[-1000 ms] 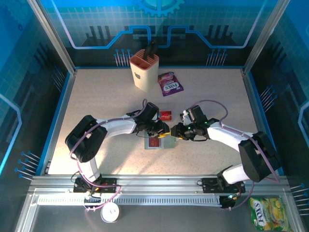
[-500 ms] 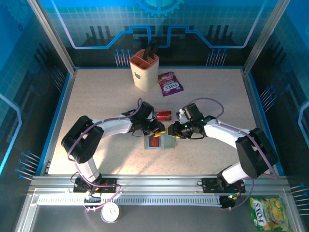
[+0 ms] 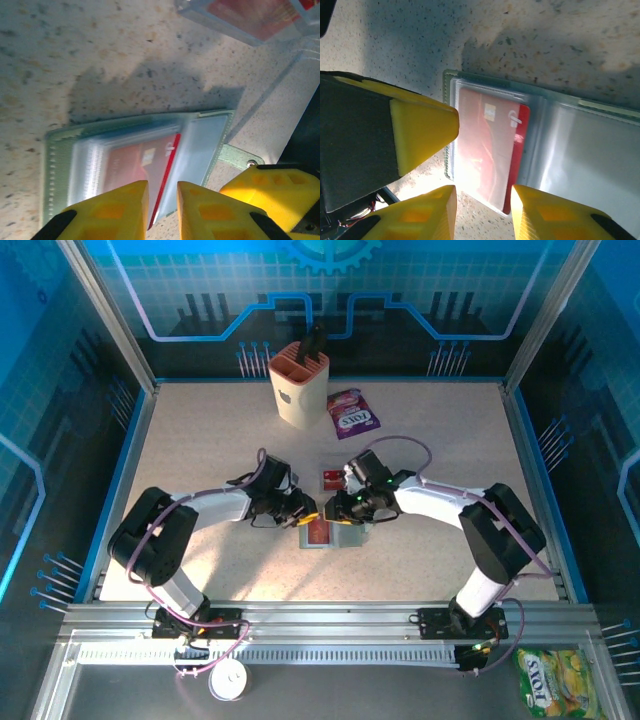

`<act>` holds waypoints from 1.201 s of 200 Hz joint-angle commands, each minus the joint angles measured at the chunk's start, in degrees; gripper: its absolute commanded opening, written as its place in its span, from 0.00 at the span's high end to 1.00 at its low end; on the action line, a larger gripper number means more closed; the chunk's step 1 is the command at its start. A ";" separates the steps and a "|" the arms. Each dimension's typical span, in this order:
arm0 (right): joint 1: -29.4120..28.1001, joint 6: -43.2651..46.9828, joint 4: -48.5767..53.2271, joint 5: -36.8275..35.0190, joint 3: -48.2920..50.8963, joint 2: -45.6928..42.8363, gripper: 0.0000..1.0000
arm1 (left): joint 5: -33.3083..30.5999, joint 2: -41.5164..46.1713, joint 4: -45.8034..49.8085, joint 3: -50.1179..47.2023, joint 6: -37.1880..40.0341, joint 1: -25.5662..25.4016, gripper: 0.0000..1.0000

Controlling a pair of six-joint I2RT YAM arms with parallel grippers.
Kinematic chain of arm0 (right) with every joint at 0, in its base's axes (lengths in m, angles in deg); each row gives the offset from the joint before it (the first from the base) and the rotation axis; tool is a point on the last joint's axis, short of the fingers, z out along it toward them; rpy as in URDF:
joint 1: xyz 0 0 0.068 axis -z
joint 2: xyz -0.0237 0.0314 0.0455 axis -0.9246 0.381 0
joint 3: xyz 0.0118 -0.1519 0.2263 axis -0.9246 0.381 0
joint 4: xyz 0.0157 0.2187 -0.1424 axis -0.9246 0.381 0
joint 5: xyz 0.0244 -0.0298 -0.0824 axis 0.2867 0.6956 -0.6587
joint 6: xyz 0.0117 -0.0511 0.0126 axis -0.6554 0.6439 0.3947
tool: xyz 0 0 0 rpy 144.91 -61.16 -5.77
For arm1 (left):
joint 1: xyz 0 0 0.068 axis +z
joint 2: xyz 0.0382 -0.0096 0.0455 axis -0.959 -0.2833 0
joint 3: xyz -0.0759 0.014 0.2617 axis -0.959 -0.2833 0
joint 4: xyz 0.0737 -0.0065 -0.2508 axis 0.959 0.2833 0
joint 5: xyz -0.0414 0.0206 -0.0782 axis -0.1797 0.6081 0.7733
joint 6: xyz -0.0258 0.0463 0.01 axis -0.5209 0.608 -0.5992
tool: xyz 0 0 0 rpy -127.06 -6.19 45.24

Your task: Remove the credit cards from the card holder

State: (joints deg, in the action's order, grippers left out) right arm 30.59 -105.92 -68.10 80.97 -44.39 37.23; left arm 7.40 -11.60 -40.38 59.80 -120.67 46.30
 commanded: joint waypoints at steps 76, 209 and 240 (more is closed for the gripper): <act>-2.19 0.49 3.81 -1.37 -3.68 3.85 0.65 | 1.32 3.20 -2.67 -5.02 1.88 0.68 0.84; -2.79 1.16 3.58 -0.13 -5.90 7.84 0.64 | 1.88 5.66 -3.57 -7.68 0.43 0.53 0.90; -2.80 1.03 2.97 0.08 -5.75 8.32 0.65 | 2.35 5.83 -3.08 -7.86 0.78 0.52 0.90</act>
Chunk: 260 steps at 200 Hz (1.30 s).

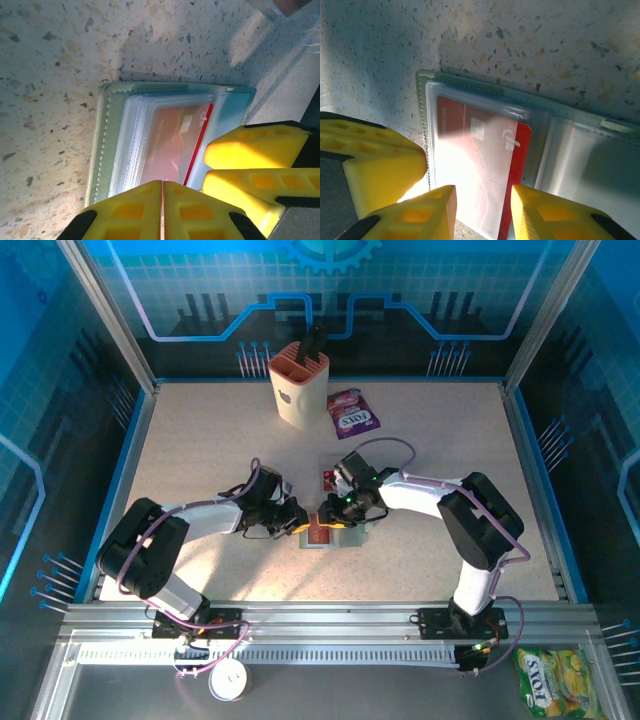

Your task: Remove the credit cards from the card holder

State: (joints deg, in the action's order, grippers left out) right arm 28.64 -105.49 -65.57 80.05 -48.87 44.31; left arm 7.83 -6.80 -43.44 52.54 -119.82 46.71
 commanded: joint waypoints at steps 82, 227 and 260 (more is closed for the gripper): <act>-0.92 1.23 0.70 1.43 -1.43 1.68 0.65 | 1.46 1.24 -0.61 -1.22 -0.94 -0.80 0.91; -0.98 0.39 0.04 1.83 -1.07 1.26 0.68 | -1.25 -1.18 2.97 -0.33 1.25 -1.15 0.92; -1.02 0.38 -0.53 2.30 -0.73 1.88 0.70 | -1.38 -1.85 3.42 -0.12 1.51 -1.21 0.92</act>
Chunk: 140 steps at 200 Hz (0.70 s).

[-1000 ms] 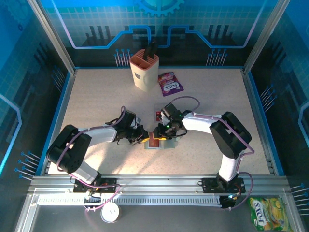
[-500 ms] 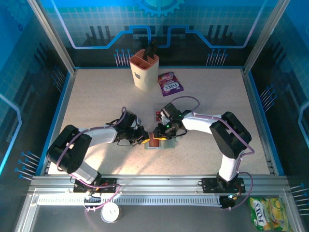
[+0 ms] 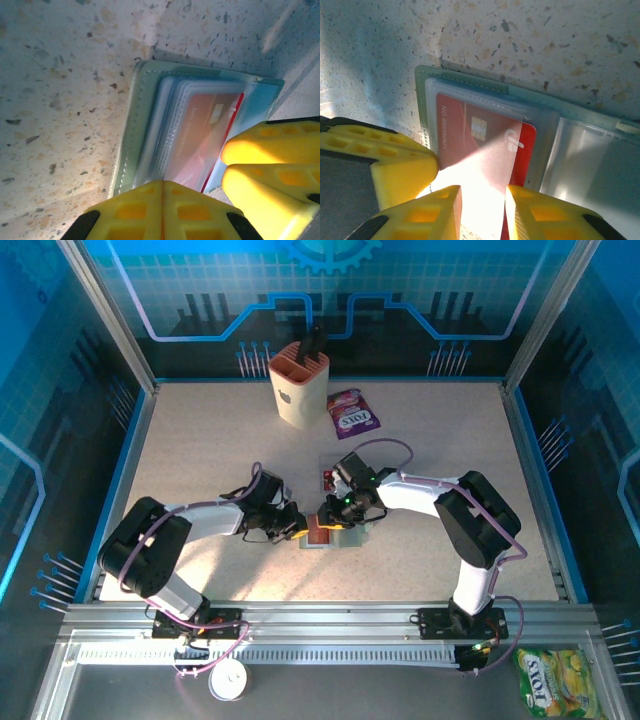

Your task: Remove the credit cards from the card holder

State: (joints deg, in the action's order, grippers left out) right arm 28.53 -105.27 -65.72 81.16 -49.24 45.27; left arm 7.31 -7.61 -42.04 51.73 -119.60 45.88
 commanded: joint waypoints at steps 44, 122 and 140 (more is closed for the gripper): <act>-0.90 0.27 -0.35 0.58 0.48 1.59 0.69 | -1.32 -1.00 2.85 0.73 1.47 -0.35 0.92; -0.53 2.00 2.99 -3.58 0.52 -0.07 0.68 | -1.37 -1.15 3.69 1.17 1.64 -0.37 0.92; -0.57 2.27 3.48 -3.97 0.52 -0.38 0.68 | -1.35 -1.34 3.66 1.34 1.64 -0.32 0.92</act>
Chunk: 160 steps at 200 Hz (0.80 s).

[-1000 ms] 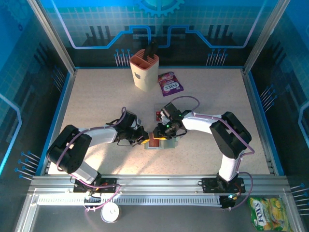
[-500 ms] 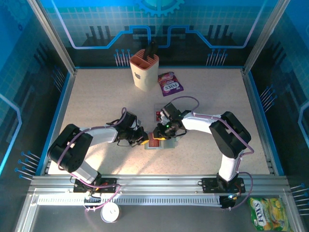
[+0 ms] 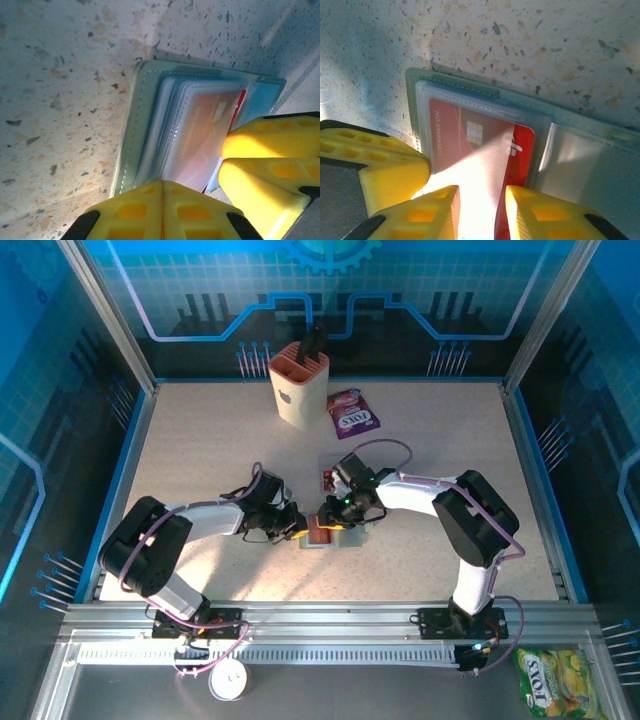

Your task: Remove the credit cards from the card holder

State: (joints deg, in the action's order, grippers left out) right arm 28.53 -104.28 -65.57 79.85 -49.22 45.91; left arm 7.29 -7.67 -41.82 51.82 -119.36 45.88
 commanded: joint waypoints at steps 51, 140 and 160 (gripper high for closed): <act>-0.48 1.75 4.17 -3.20 0.16 -1.96 0.68 | -1.54 -0.95 3.91 1.57 1.41 -0.35 0.92; -0.43 1.79 4.20 -3.47 0.28 -3.35 0.68 | -1.71 0.99 5.43 3.06 1.58 -0.32 0.92; -0.35 1.79 4.10 -3.73 0.59 -3.85 0.68 | -1.88 1.50 5.61 3.40 1.67 -0.69 0.92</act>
State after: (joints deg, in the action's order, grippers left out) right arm 28.55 -103.28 -62.95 77.14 -49.17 44.31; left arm 6.13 -7.82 -38.57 53.42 -119.16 45.86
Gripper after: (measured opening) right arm 0.325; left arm 0.081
